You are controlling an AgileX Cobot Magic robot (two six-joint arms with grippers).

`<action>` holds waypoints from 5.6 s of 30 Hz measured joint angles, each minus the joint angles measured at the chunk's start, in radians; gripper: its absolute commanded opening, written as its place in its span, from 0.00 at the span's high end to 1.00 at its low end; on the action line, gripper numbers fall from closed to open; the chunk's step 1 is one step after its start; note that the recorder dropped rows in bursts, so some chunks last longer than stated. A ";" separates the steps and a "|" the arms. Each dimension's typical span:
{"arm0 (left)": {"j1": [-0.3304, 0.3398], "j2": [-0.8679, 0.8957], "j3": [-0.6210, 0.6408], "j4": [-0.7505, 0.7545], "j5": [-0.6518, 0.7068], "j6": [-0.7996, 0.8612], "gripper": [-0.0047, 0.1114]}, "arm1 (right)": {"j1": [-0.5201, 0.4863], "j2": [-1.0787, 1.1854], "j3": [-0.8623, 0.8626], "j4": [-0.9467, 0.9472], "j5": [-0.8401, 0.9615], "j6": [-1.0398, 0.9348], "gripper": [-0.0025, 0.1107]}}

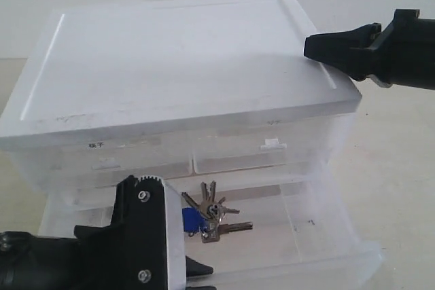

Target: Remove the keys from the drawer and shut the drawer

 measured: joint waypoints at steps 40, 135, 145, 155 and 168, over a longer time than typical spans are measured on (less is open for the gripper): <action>0.082 -0.154 -0.035 0.046 -0.555 -0.445 0.51 | 0.000 0.004 0.000 -0.002 0.004 0.000 0.98; -0.256 -0.026 -0.361 -0.025 -1.236 -0.183 0.75 | 0.000 0.004 -0.002 -0.030 -0.001 0.033 0.98; 0.017 -0.343 -0.361 -0.027 -0.867 -0.280 0.92 | 0.000 0.004 -0.002 -0.032 -0.003 0.033 0.98; 0.215 -0.433 -0.349 -0.029 -0.198 -0.520 0.92 | 0.000 0.004 -0.002 -0.033 -0.003 0.035 0.98; 0.482 -0.144 -0.481 1.287 0.655 -1.587 0.92 | 0.000 0.004 -0.004 -0.039 -0.006 0.046 0.98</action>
